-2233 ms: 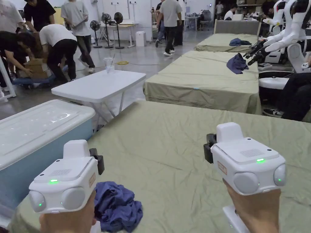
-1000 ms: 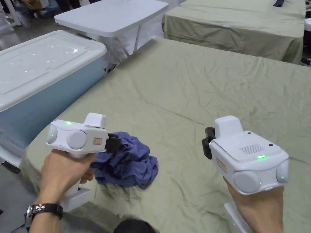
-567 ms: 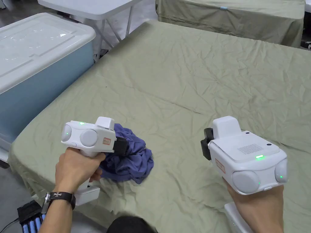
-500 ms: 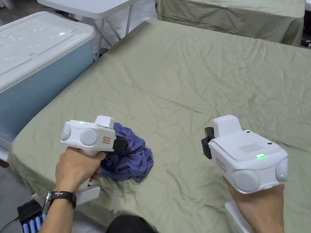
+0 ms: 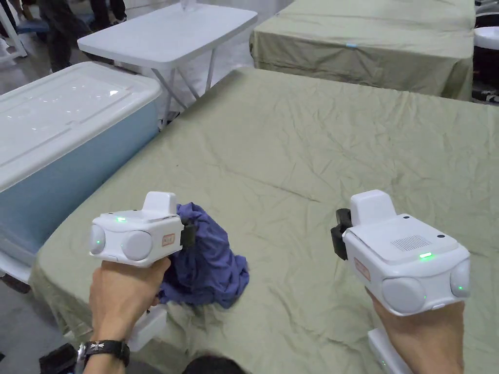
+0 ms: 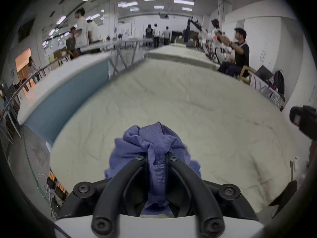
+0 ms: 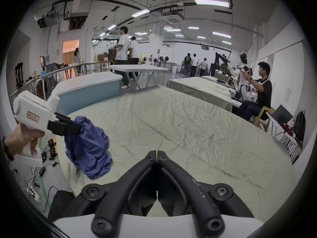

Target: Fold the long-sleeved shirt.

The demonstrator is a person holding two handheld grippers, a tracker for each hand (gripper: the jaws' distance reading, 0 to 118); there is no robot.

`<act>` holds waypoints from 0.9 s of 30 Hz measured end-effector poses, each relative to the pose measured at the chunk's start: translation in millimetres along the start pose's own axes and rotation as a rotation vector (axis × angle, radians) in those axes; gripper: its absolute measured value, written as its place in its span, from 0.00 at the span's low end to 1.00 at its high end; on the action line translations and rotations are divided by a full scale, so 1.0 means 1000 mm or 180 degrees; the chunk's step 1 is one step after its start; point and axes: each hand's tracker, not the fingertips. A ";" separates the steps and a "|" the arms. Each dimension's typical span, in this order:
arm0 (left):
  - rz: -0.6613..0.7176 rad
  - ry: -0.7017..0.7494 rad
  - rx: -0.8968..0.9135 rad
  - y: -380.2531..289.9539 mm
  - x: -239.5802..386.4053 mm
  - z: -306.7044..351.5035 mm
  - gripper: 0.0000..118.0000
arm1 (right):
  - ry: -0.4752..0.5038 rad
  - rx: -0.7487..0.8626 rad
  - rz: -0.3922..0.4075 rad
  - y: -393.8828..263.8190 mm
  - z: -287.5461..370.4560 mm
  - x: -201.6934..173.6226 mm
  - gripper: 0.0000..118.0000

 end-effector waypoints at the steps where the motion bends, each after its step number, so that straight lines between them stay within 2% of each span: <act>1: -0.0007 0.0012 0.0087 0.009 0.003 0.014 0.13 | -0.0014 0.0048 -0.0029 0.002 0.008 0.004 0.01; 4: 0.0034 0.0029 0.0459 0.038 0.013 0.055 0.13 | -0.0083 0.0166 -0.0091 0.006 0.031 0.017 0.01; 7: -0.0187 0.0109 0.0724 0.068 0.030 0.094 0.13 | -0.0170 0.0282 -0.0124 0.010 0.054 0.029 0.01; 11: -0.0261 0.0074 0.1093 0.101 0.055 0.140 0.13 | -0.0289 0.0446 -0.0203 0.014 0.086 0.049 0.01; 17: -0.0458 -0.0046 0.1411 0.150 0.095 0.189 0.13 | -0.0507 0.0658 -0.0300 0.019 0.135 0.078 0.01; 27: -0.0750 -0.0607 0.1961 0.212 0.183 0.246 0.13 | -0.0985 0.0867 -0.0552 0.008 0.198 0.129 0.01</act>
